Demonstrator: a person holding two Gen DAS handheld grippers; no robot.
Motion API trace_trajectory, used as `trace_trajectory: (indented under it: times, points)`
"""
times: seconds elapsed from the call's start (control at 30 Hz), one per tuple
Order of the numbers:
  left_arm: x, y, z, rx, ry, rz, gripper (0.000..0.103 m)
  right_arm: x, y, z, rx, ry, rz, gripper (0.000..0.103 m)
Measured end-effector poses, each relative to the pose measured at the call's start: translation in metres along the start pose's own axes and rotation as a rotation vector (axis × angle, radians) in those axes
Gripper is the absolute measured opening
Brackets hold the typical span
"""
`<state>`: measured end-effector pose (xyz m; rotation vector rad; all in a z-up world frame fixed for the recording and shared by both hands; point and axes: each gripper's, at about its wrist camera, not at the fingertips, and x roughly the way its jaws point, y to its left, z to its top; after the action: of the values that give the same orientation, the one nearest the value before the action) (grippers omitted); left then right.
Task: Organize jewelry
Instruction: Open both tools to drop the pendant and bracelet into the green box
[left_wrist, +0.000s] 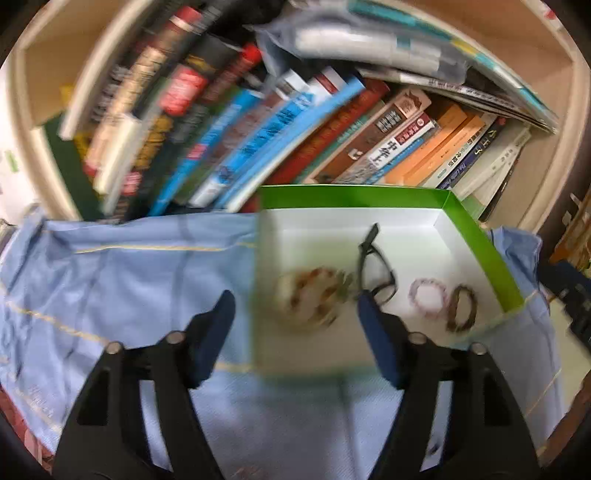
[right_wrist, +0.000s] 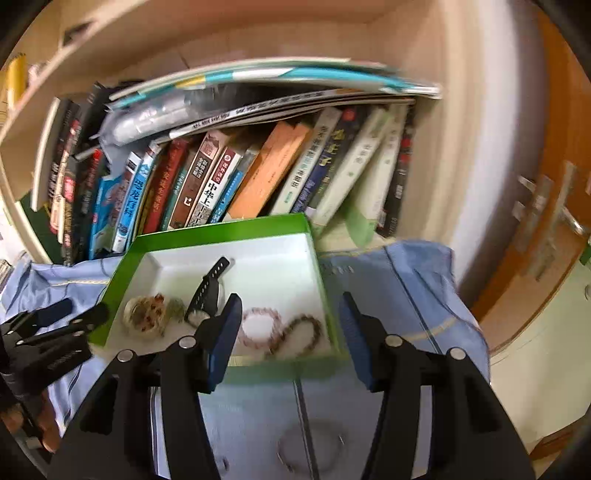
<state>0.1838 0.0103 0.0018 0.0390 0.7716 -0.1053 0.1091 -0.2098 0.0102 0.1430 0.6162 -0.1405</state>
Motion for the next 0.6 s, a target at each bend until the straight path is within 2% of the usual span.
trace_trajectory:
  times: [0.03, 0.17, 0.3, 0.37, 0.47, 0.6]
  points:
    - [-0.011, 0.008, -0.013, 0.002, -0.015, 0.016, 0.073, -0.006, -0.006, -0.011, 0.011, 0.007, 0.005, 0.062]
    - [-0.029, 0.034, -0.054, -0.021, 0.002, 0.067, 0.074, -0.009, -0.023, -0.046, 0.037, 0.075, -0.018, 0.063]
    - [-0.029, 0.05, -0.099, 0.004, 0.081, 0.113, 0.074, 0.003, -0.03, -0.088, 0.029, 0.167, -0.04, 0.063]
    - [-0.029, 0.053, -0.114, 0.015, 0.114, 0.127, 0.074, 0.01, -0.032, -0.101, 0.012, 0.196, -0.09, 0.063]
    - [-0.029, 0.048, -0.127, 0.04, 0.135, 0.096, 0.074, 0.013, -0.03, -0.106, 0.0, 0.206, -0.098, 0.063]
    - [-0.031, 0.013, -0.129, 0.096, 0.121, -0.025, 0.077, 0.012, -0.026, -0.11, -0.006, 0.205, -0.084, 0.063]
